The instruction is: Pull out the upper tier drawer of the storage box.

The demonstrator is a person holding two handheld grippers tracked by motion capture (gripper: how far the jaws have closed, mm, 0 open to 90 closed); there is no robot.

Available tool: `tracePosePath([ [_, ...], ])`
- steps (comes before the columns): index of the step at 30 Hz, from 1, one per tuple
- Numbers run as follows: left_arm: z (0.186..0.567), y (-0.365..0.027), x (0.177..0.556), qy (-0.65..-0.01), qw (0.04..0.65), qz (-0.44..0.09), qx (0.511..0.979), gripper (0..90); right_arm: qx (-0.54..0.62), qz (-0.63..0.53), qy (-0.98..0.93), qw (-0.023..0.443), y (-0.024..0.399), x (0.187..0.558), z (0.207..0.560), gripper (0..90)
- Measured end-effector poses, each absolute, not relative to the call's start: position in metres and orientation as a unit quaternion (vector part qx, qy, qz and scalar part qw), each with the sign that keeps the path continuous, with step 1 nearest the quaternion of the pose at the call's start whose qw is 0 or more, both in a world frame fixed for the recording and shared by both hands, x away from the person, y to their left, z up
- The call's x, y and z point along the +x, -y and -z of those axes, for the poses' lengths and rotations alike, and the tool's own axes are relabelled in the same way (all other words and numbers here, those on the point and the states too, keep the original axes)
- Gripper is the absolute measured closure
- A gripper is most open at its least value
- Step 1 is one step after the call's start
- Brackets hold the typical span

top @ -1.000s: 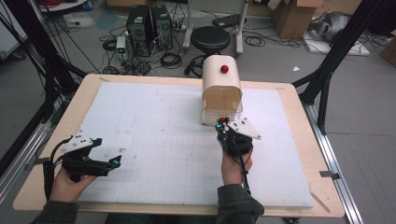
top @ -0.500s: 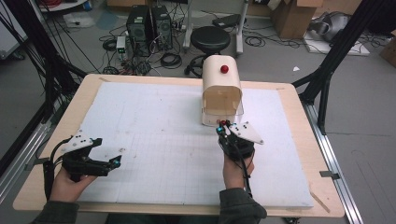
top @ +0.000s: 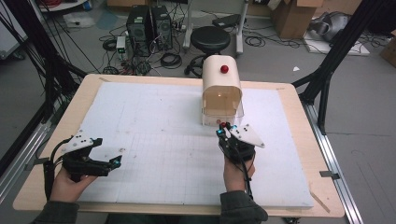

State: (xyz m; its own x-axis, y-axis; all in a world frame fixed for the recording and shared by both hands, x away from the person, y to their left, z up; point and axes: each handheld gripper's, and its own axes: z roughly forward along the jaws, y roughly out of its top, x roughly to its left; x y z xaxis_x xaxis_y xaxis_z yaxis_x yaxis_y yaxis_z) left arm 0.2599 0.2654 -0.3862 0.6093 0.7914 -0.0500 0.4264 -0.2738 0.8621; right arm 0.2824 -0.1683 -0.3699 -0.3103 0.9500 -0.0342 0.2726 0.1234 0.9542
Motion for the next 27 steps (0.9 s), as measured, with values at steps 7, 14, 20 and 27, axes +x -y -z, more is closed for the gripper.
tracePosePath([
  [7,0.3861,-0.2651,0.26,-0.394,0.457,-0.201,0.772,1.7,0.465,-0.472,-0.658,0.358,0.1688,0.2813,0.3704,72.5],
  [14,0.3861,-0.2649,0.2599,-0.394,0.457,-0.2,0.772,1.7,0.463,-0.477,-0.658,0.355,0.1698,0.2815,0.3717,71.4],
  [20,0.3864,-0.2644,0.2599,-0.394,0.456,-0.199,0.773,1.7,0.461,-0.479,-0.657,0.356,0.1705,0.2811,0.3723,69.8],
  [27,0.3863,-0.2643,0.2599,-0.394,0.457,-0.2,0.772,1.7,0.462,-0.479,-0.657,0.354,0.1706,0.2788,0.3756,68.2],
])
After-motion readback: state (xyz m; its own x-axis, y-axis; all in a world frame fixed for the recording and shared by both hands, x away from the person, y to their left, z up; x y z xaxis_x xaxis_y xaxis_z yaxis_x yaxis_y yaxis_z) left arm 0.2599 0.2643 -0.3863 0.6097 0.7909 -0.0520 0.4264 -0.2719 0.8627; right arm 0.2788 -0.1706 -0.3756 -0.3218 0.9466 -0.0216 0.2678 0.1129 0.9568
